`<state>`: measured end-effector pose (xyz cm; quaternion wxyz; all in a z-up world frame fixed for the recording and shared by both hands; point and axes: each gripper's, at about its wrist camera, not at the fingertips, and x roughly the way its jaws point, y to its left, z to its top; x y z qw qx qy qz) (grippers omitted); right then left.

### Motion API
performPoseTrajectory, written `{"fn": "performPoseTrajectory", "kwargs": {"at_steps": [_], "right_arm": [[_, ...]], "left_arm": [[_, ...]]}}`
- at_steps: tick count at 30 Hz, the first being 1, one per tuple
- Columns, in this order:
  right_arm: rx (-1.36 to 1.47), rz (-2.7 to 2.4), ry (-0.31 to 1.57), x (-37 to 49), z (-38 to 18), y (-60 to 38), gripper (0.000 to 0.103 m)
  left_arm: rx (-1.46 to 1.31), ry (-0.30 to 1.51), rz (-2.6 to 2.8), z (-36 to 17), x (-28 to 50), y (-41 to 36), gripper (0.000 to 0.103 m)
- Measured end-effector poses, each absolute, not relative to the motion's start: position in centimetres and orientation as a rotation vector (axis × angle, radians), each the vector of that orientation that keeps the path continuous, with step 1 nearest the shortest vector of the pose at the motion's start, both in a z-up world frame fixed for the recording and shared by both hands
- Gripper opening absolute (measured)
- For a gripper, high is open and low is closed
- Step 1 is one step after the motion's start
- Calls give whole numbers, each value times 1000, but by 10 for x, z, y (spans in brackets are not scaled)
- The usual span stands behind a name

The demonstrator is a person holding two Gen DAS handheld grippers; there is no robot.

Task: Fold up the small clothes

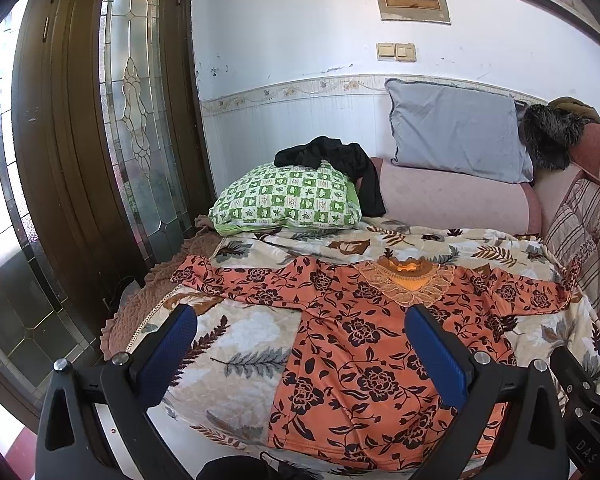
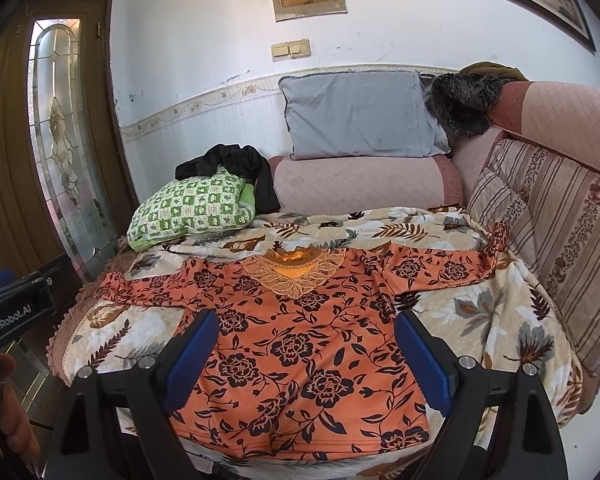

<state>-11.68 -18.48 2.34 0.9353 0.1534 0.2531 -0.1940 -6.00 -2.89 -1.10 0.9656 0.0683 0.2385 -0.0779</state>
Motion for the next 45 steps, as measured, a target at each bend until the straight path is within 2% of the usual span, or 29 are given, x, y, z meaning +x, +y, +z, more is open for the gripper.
{"fn": "performPoseTrajectory", "kwargs": {"at_steps": [31, 38, 45], "right_arm": [[357, -413, 588, -92, -6, -201, 91], [382, -457, 607, -74, -21, -233, 91], [548, -469, 610, -48, -76, -344, 91]], "left_arm": [[165, 548, -147, -36, -29, -43, 103], [184, 581, -145, -58, 7, -62, 103], [159, 733, -210, -127, 105, -125, 103]]}}
